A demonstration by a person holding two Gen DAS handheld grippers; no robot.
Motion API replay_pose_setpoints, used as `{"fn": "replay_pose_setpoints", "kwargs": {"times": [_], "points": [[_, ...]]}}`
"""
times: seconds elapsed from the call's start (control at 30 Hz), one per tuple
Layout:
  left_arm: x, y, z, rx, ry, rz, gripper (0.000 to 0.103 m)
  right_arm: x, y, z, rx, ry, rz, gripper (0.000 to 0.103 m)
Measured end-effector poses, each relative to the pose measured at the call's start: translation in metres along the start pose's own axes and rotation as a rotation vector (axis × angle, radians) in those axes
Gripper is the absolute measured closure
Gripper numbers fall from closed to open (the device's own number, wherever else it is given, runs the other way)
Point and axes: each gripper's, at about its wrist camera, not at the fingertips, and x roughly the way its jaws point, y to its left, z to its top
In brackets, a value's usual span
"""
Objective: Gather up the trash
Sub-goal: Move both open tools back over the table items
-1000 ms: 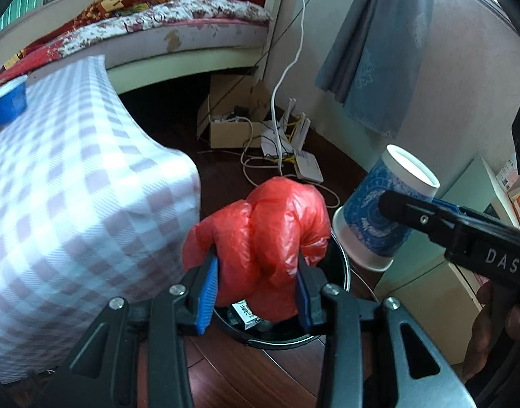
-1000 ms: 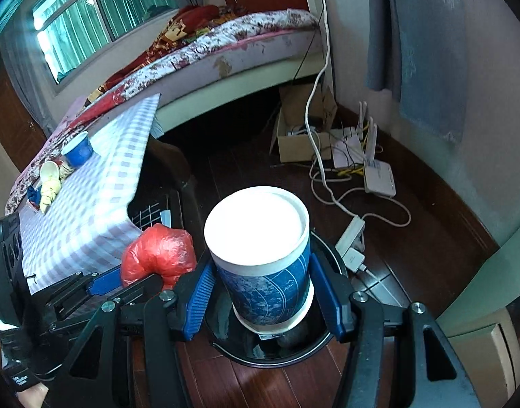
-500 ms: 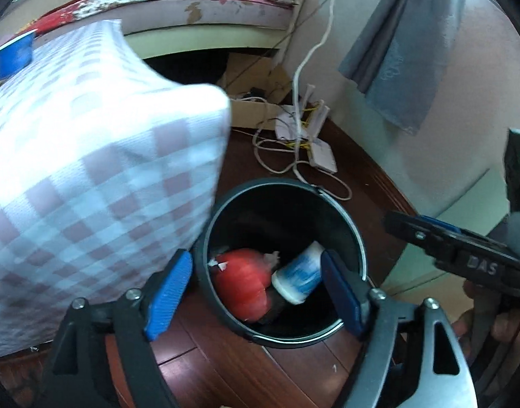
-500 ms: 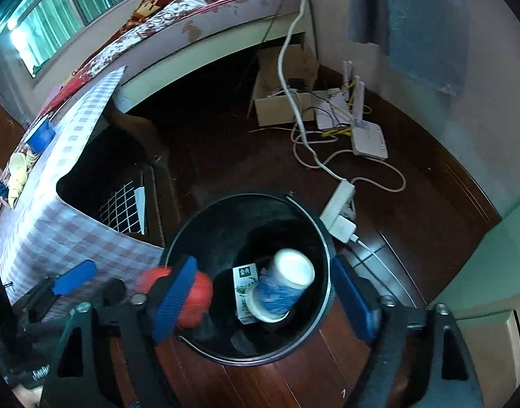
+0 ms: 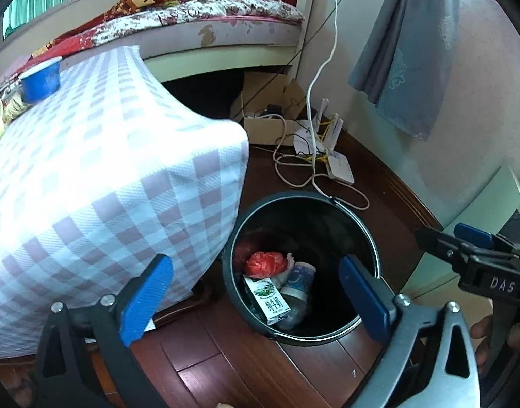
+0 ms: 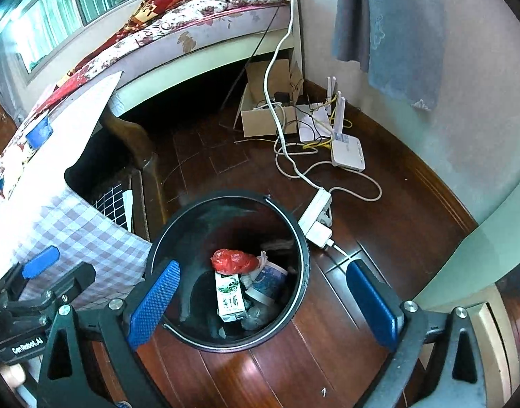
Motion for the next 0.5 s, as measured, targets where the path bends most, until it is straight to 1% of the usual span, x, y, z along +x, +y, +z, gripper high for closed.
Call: {"fn": "replay_pose_setpoints", "kwargs": {"times": [0.23,0.5], "points": [[-0.016,0.006,0.000,0.002,-0.016,0.009,0.004,-0.014,0.019,-0.005,-0.045,-0.018,-0.012,0.002],[-0.040,0.031,0.002,-0.036,-0.053,0.040,0.003,-0.033,0.050,-0.004,-0.103,-0.055,-0.014,0.001]]}}
